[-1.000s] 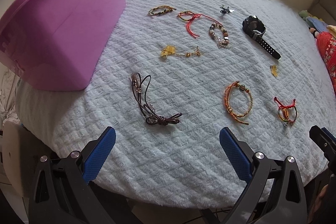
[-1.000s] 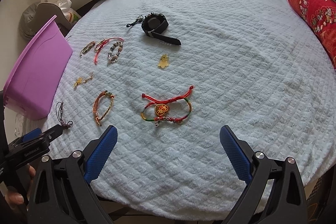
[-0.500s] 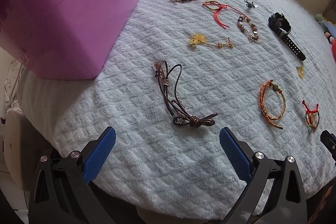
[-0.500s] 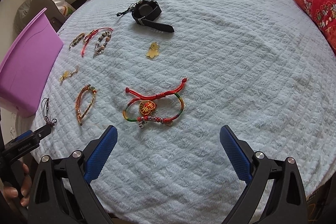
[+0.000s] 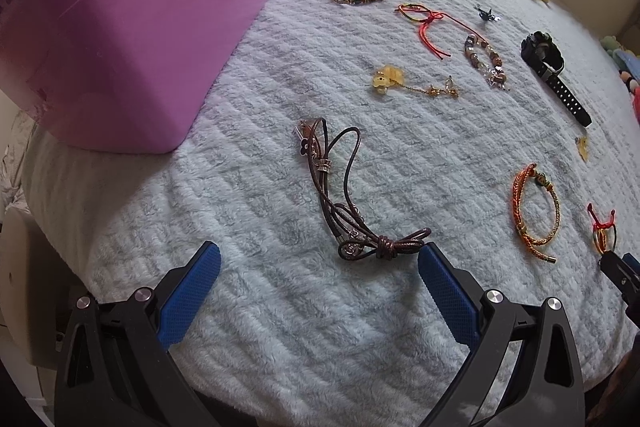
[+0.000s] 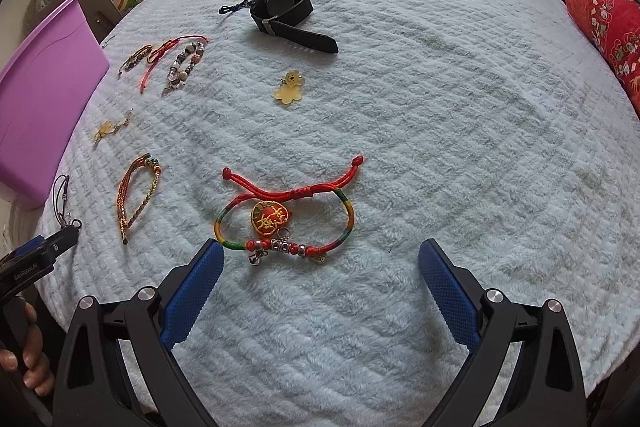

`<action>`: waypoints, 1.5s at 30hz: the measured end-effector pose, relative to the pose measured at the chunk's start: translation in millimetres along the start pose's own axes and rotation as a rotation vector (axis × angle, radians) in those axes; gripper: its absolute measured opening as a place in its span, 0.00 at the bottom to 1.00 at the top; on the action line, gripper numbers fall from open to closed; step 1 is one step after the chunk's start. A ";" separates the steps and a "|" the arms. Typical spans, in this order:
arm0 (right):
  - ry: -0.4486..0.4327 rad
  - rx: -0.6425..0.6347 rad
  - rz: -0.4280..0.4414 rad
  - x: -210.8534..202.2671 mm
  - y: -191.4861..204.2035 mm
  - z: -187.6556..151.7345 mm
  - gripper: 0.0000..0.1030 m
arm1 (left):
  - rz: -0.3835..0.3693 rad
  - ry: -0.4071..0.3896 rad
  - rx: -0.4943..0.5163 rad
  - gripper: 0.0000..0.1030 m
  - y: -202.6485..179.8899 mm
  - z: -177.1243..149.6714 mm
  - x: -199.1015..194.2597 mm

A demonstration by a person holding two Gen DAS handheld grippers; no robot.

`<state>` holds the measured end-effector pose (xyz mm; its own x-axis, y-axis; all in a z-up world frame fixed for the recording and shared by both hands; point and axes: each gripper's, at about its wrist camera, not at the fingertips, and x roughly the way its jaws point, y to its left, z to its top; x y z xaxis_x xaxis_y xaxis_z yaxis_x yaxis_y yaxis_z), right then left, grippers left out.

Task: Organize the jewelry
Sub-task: 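Lower right tool over red cord bracelet while left tool approaches brown leather bracelet, then close right tool on red cord bracelet while left tool closes on brown leather bracelet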

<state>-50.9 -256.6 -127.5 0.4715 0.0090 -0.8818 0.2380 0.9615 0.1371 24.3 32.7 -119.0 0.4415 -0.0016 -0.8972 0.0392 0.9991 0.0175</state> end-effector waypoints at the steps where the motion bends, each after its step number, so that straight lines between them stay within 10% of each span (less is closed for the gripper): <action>1: 0.003 -0.002 -0.001 2.0 0.4 0.9 0.91 | -0.006 0.000 -0.003 0.94 -0.1 0.7 1.1; 23: -0.012 -0.037 -0.037 16.8 6.3 2.4 0.89 | 0.004 -0.051 0.028 0.89 -12.3 6.9 18.5; 36: -0.035 -0.069 -0.049 1.0 11.8 2.6 0.16 | 0.016 -0.089 0.083 0.17 -23.6 5.4 4.0; 45: -0.053 -0.025 0.023 -15.0 5.9 3.7 0.12 | -0.052 -0.121 0.068 0.12 -14.4 8.8 -17.0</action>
<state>-53.4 -252.1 -111.8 0.5213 0.0172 -0.8532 0.2059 0.9677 0.1453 24.1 17.9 -100.1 0.5419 -0.0626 -0.8381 0.1240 0.9923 0.0061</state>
